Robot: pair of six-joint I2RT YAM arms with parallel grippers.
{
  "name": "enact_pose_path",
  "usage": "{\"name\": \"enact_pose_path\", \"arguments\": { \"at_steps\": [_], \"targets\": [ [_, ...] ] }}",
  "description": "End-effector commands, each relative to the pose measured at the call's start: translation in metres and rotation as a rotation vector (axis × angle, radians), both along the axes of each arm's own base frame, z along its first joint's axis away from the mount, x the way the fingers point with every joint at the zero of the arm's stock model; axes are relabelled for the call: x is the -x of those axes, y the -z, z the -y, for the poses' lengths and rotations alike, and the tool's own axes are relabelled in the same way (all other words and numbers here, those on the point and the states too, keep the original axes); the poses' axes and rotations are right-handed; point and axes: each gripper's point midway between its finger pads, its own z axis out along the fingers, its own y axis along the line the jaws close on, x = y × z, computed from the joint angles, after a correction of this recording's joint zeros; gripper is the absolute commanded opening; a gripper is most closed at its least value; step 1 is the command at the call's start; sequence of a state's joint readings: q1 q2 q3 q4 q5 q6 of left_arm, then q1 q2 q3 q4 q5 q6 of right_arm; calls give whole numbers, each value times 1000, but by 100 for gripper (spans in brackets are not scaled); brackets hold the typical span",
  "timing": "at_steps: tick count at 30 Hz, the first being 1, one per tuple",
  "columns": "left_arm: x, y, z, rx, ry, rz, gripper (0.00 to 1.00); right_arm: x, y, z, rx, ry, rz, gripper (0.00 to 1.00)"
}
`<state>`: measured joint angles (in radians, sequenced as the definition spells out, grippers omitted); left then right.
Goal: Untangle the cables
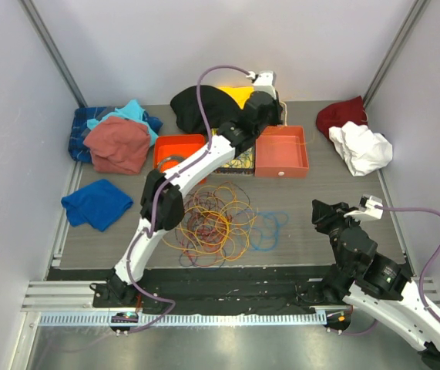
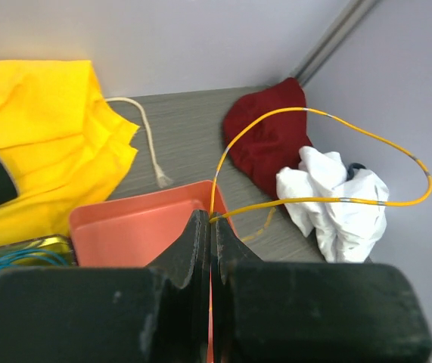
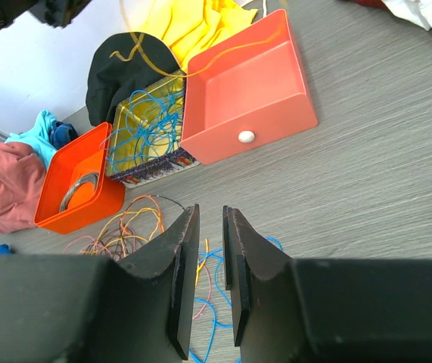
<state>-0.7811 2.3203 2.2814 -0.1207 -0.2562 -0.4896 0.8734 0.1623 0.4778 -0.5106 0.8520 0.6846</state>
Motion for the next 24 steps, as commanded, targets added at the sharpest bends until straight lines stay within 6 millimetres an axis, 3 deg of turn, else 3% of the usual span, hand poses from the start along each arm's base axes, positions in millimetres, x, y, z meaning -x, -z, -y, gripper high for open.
{"name": "enact_pose_path", "arguments": {
  "at_steps": [1, 8, 17, 21, 24],
  "targets": [
    [4, 20, 20, -63, 28, 2, 0, 0, -6, 6, -27, 36, 12, 27],
    [-1, 37, 10, -128, -39, -6, 0, 0, -6, 7, -25, 42, 12, 27],
    [-6, 7, -51, -255, -272, 72, 0, 0, -4, 8, -21, 47, 8, 27],
    [-6, -4, -61, -295, -311, 102, 0, -1, -4, 8, -20, 48, 8, 27],
    [-3, -6, -52, -312, -286, 122, 0, -1, -4, 7, -21, 45, 8, 27]
  ]
}}
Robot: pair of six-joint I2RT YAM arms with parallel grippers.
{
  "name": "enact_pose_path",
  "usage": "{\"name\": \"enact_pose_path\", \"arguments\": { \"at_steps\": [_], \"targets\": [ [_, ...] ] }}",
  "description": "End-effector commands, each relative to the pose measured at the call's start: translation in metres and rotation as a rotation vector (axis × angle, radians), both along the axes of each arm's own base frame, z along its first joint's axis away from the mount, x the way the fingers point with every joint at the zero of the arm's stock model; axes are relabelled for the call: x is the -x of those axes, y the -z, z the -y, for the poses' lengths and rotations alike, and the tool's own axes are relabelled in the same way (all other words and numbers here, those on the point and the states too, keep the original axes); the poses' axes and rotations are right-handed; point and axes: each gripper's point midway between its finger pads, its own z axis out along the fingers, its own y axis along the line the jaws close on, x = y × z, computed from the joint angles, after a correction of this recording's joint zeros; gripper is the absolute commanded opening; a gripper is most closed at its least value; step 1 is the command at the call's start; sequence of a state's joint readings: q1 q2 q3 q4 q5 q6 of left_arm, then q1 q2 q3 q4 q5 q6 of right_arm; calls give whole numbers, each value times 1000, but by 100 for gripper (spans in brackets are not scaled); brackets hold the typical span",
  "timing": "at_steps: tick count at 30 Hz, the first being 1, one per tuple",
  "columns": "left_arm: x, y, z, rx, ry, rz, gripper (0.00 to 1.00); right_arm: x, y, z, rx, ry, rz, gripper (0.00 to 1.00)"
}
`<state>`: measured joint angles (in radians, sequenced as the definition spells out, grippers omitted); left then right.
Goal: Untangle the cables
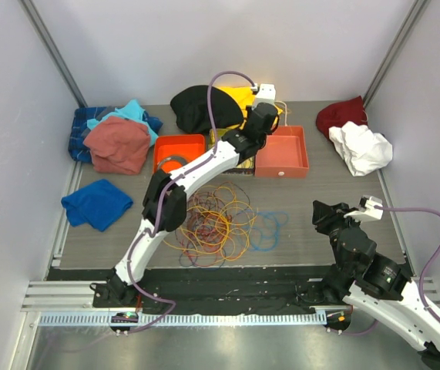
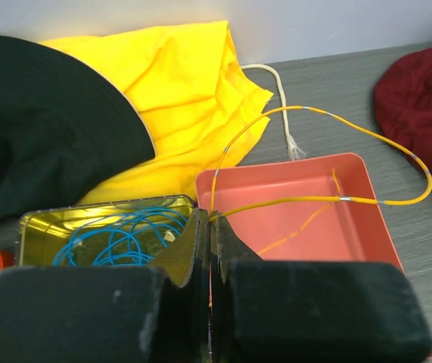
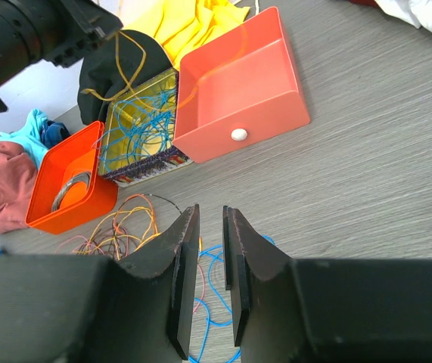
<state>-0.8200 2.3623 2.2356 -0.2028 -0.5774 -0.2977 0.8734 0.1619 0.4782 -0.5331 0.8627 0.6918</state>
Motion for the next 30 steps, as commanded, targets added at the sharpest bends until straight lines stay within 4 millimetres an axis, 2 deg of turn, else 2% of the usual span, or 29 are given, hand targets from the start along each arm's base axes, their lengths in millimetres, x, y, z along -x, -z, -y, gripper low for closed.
{"name": "enact_pose_path", "arguments": {
  "at_steps": [1, 5, 6, 9, 10, 24, 28, 29, 30],
  "targets": [
    [6, -69, -6, 23, -18, 124, 0, -1, -7, 4, -31, 33, 19, 27],
    [19, -62, 30, 35, 92, 118, 0, -1, -7, 4, -32, 34, 19, 27],
    [24, -58, 45, 42, 134, 115, 0, -1, -7, 4, -33, 34, 18, 27],
    [32, -52, 63, 42, 169, 114, 0, -1, -8, 5, -35, 36, 21, 27],
    [31, -41, 66, 30, 174, 105, 0, -1, -8, 5, -34, 36, 22, 27],
    [41, 5, 103, 96, 299, 14, 0, -1, -5, 5, -33, 38, 17, 27],
    [36, 15, 109, 206, 340, -57, 0, -1, -6, 5, -32, 41, 18, 27],
    [26, 17, 102, 234, 327, -73, 0, -1, -5, 6, -32, 42, 18, 27],
    [26, 20, 104, 294, 341, -113, 0, -1, -6, 6, -34, 42, 20, 27]
  ]
}}
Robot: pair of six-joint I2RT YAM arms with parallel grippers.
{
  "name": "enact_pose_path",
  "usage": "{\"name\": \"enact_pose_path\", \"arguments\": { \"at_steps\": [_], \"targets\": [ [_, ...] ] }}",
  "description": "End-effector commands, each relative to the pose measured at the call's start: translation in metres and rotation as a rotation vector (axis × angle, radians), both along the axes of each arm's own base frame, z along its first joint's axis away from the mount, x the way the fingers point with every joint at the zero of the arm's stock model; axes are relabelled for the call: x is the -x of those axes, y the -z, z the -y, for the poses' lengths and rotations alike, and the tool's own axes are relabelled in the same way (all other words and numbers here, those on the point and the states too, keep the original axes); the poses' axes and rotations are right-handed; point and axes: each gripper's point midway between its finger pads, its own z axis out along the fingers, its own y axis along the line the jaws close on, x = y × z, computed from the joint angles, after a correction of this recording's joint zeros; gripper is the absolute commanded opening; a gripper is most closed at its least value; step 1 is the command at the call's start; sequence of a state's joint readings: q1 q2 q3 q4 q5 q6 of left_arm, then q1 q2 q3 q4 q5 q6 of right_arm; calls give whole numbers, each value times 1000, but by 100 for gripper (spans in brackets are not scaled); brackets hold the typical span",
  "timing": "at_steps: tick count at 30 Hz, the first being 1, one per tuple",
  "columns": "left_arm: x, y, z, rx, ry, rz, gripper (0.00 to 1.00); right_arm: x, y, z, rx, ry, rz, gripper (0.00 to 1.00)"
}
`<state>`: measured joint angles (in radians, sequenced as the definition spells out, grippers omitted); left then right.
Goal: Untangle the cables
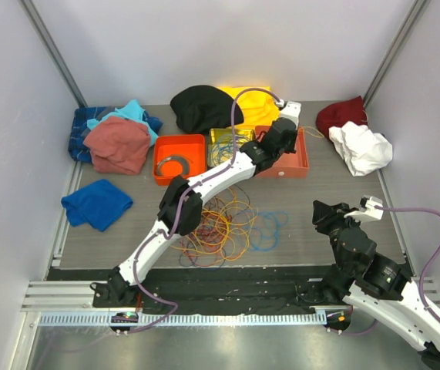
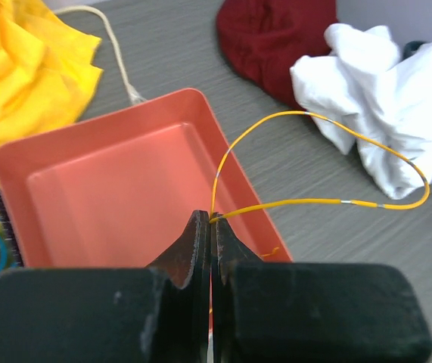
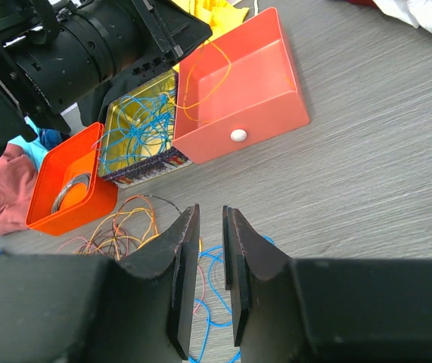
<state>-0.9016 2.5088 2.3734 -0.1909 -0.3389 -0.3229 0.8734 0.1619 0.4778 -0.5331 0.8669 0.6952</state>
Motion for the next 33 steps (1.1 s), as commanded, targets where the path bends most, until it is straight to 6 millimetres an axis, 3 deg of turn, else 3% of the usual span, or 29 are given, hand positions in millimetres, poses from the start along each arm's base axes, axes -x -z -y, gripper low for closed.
{"name": "enact_pose_path", "arguments": {
  "at_steps": [1, 6, 10, 12, 13, 14, 17, 20, 23, 24, 26, 27, 28, 29, 30, 31, 33],
  "targets": [
    [-19, -14, 5, 233, 37, -99, 0, -1, -6, 5, -31, 37, 21, 27],
    [-39, -18, -3, 376, 74, -180, 0, -1, -7, 5, -34, 33, 22, 27],
    [-41, -16, 2, 476, 139, -275, 4, -1, -7, 4, -32, 33, 20, 27],
    [-41, -17, 0, 481, 151, -284, 14, -1, -6, 4, -32, 35, 19, 27],
    [-38, -24, 1, 484, 168, -279, 23, -1, -6, 5, -30, 36, 18, 27],
    [-37, -20, -1, 477, 165, -287, 43, -1, -6, 5, -31, 38, 18, 27],
    [-34, -34, -6, 473, 164, -256, 62, -1, -6, 5, -30, 38, 18, 27],
    [-34, -54, -12, 469, 163, -221, 73, -1, -8, 5, -33, 39, 21, 27],
    [-30, -68, -19, 449, 150, -204, 77, -2, -7, 5, -30, 39, 20, 27],
    [-29, -90, -27, 444, 136, -164, 77, -1, -8, 5, -31, 39, 21, 27],
    [-25, -90, -42, 397, 94, -155, 77, -1, -9, 5, -34, 37, 23, 27],
    [-24, -128, -63, 401, 31, -80, 77, -1, -9, 5, -34, 37, 24, 27],
    [-21, -107, -76, 351, -15, -106, 77, -1, -10, 5, -35, 37, 25, 27],
    [-16, -115, -88, 345, -47, -92, 77, -1, -10, 6, -36, 40, 26, 27],
    [-6, -143, -106, 352, -71, -47, 78, -1, -10, 6, -36, 39, 26, 27],
    [-2, -123, -122, 299, -135, -62, 79, -1, -10, 5, -39, 37, 27, 27],
    [11, -120, -143, 253, -199, -51, 85, -2, -10, 4, -37, 35, 28, 27]
  ]
}}
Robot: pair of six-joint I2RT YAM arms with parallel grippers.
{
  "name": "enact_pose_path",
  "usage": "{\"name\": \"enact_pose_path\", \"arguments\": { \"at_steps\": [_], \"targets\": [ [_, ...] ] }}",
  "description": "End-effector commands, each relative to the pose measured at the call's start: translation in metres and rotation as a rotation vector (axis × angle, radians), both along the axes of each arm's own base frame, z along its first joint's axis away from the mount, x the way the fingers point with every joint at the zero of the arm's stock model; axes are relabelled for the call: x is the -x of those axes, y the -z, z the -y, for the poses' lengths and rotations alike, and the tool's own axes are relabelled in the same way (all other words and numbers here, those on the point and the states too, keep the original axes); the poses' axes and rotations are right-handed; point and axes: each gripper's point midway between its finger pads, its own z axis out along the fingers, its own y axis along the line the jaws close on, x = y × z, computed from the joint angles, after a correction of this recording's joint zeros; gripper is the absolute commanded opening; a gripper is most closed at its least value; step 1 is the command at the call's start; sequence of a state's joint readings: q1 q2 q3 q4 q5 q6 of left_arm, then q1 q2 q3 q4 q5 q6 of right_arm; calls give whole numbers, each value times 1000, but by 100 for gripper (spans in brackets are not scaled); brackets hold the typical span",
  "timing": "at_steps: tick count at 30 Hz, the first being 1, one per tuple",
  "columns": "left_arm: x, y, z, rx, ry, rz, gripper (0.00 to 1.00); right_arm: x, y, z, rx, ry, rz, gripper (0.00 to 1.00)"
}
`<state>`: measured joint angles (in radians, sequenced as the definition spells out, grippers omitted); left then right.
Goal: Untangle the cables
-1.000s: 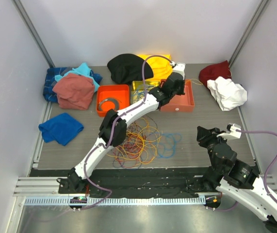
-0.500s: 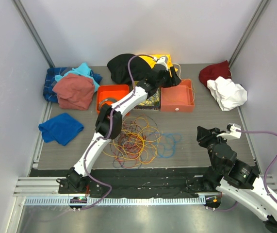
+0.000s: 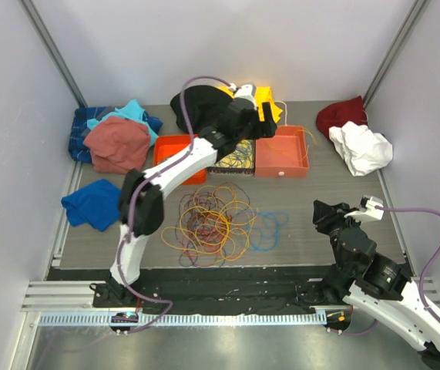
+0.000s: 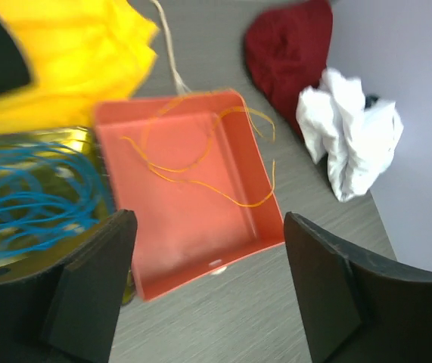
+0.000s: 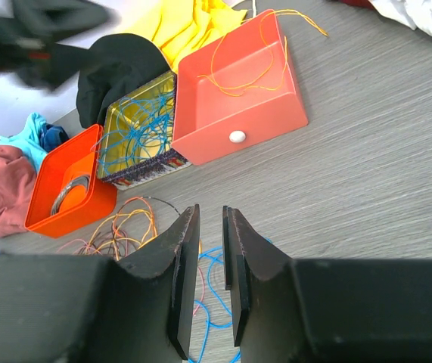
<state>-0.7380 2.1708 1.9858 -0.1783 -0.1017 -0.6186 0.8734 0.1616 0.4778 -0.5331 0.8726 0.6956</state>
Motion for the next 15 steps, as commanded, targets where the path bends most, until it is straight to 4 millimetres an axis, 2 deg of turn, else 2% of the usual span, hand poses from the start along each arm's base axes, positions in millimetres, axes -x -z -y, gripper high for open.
{"name": "enact_pose_path", "arguments": {
  "at_steps": [1, 2, 3, 4, 6, 7, 9, 10, 11, 12, 13, 14, 15],
  "targets": [
    [26, -77, -77, -68, -221, 170, 88, -2, -9, 2, -37, 26, 27, 27],
    [34, -74, -85, -89, -237, 167, 93, -3, -9, 1, -34, 26, 28, 28],
    [43, -74, -94, -100, -251, 166, 95, -3, -8, 1, -30, 24, 26, 30],
    [57, -63, -108, -115, -262, 141, 96, -4, -9, 0, -32, 26, 29, 36],
    [75, -52, -121, -121, -260, 106, 97, -6, -7, -1, -24, 30, 23, 40],
    [90, -33, -135, -145, -262, 51, 97, -8, -5, -3, -20, 33, 19, 43],
    [109, -11, -146, -179, -236, -10, 96, -9, -3, -5, -22, 33, 15, 45],
    [125, 16, -160, -242, -235, -70, 94, -11, -4, -7, -27, 33, 18, 46],
    [134, 13, -173, -217, -271, -84, 94, -12, -3, -8, -31, 35, 18, 47],
    [148, 37, -187, -247, -284, -126, 94, -12, -4, -10, -42, 30, 21, 47],
    [156, 42, -194, -237, -294, -142, 93, -13, -8, -12, -61, 25, 34, 47],
    [168, 36, -197, -180, -287, -153, 93, -14, -7, -18, -60, 3, 29, 47],
    [181, 55, -202, -192, -266, -193, 92, -15, -8, -21, -63, -9, 27, 46]
  ]
}}
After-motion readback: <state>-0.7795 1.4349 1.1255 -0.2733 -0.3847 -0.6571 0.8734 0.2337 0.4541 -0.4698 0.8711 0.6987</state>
